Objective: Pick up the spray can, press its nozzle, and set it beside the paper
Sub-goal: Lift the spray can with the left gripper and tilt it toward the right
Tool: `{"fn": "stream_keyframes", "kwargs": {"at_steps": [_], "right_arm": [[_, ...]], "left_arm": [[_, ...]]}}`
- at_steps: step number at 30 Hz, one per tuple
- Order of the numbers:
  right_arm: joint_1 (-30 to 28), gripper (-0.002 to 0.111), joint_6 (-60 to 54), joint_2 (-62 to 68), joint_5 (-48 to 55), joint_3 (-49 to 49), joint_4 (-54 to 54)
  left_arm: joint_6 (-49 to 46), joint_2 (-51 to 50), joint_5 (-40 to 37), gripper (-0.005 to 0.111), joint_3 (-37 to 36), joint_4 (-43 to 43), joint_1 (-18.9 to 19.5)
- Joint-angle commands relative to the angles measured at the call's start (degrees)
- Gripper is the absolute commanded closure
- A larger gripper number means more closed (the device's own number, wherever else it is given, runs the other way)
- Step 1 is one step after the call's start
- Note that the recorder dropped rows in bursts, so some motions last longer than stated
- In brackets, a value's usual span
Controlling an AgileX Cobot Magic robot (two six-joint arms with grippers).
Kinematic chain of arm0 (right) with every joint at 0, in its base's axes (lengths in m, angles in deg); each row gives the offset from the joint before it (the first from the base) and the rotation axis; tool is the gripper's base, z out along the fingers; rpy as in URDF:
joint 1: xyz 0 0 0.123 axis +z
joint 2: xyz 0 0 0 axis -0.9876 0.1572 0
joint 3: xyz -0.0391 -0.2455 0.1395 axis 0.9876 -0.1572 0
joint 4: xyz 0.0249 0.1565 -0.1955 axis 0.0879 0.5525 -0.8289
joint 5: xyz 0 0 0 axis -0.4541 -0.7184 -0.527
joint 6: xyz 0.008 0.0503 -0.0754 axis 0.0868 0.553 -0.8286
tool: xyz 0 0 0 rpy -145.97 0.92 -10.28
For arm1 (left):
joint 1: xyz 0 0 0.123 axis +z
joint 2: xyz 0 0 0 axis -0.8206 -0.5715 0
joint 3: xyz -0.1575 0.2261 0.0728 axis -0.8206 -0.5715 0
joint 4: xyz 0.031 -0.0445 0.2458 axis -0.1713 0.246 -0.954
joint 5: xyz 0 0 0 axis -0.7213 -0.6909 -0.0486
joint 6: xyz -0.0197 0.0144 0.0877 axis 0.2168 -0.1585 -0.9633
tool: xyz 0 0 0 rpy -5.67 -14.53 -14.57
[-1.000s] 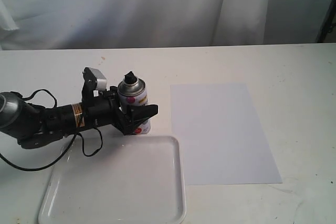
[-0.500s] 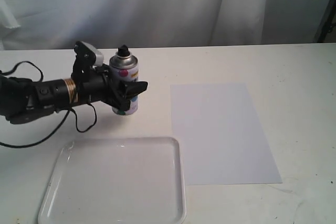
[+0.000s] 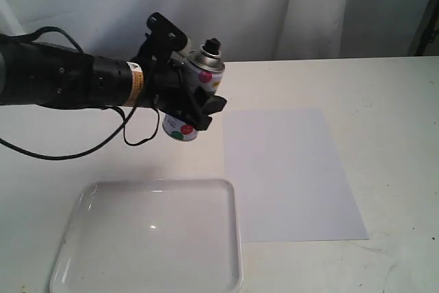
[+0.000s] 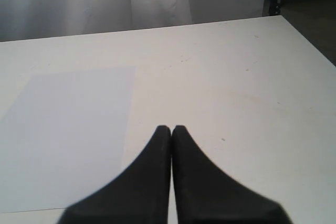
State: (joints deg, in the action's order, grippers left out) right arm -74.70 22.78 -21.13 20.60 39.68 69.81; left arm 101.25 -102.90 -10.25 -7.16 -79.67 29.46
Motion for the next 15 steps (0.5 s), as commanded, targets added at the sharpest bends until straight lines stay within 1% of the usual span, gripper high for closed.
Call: {"fn": "stream_keyframes", "kwargs": {"at_steps": [1,3,5,7,11,15], "right_arm": [[0.1,0.108,0.0,-0.4,-0.3,-0.2,0.0],[0.1,0.108,0.0,-0.4,-0.3,-0.2,0.0],[0.1,0.108,0.0,-0.4,-0.3,-0.2,0.0],[0.1,0.108,0.0,-0.4,-0.3,-0.2,0.0],[0.1,0.108,0.0,-0.4,-0.3,-0.2,0.0],[0.1,0.108,0.0,-0.4,-1.0,-0.2,-0.3]], "left_arm": [[3.4,1.3,-1.8,0.107,0.9,-3.8,-3.6],[3.8,1.3,-1.9,0.107,0.9,-5.0,-4.5],[6.2,1.3,-3.1,0.107,0.9,-6.3,-5.3],[7.5,1.3,-3.1,0.107,0.9,-6.7,-5.3],[11.4,1.3,-3.3,0.107,0.9,-10.9,-5.3],[14.0,1.3,-3.3,0.107,0.9,-10.9,-5.3]]}}
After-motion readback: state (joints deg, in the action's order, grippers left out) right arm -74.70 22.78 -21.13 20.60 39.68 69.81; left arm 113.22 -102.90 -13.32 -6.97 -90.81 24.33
